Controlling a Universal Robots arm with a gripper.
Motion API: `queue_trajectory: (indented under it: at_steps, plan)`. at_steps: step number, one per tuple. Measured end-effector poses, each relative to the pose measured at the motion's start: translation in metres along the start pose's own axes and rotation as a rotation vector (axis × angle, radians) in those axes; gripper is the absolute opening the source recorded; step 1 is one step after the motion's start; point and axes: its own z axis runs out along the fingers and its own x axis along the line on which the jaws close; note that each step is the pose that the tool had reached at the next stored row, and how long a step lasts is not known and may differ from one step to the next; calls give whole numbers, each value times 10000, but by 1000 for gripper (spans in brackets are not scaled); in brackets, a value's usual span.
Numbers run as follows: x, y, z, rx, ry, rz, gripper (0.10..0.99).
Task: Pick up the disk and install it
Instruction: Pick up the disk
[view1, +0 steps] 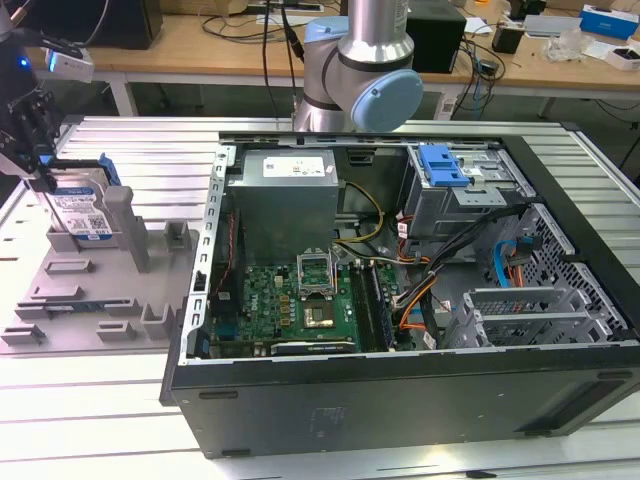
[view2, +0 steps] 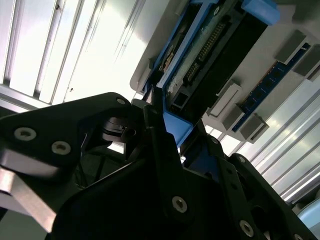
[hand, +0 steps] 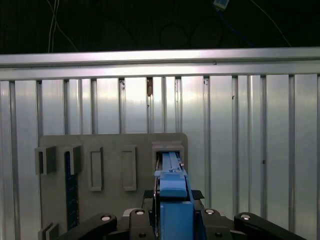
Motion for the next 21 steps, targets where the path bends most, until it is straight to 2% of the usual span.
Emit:
queue_trajectory:
  at_steps: [6, 10, 15, 17, 21]
  plan:
    - [1, 0, -13, 6, -3, 0, 369]
    - [6, -1, -177, 1, -2, 0, 369]
    - [10, -2, -291, 1, -2, 1, 369]
    - [13, -2, -364, 1, -3, 0, 369]
    - [-3, -3, -560, 1, -3, 0, 369]
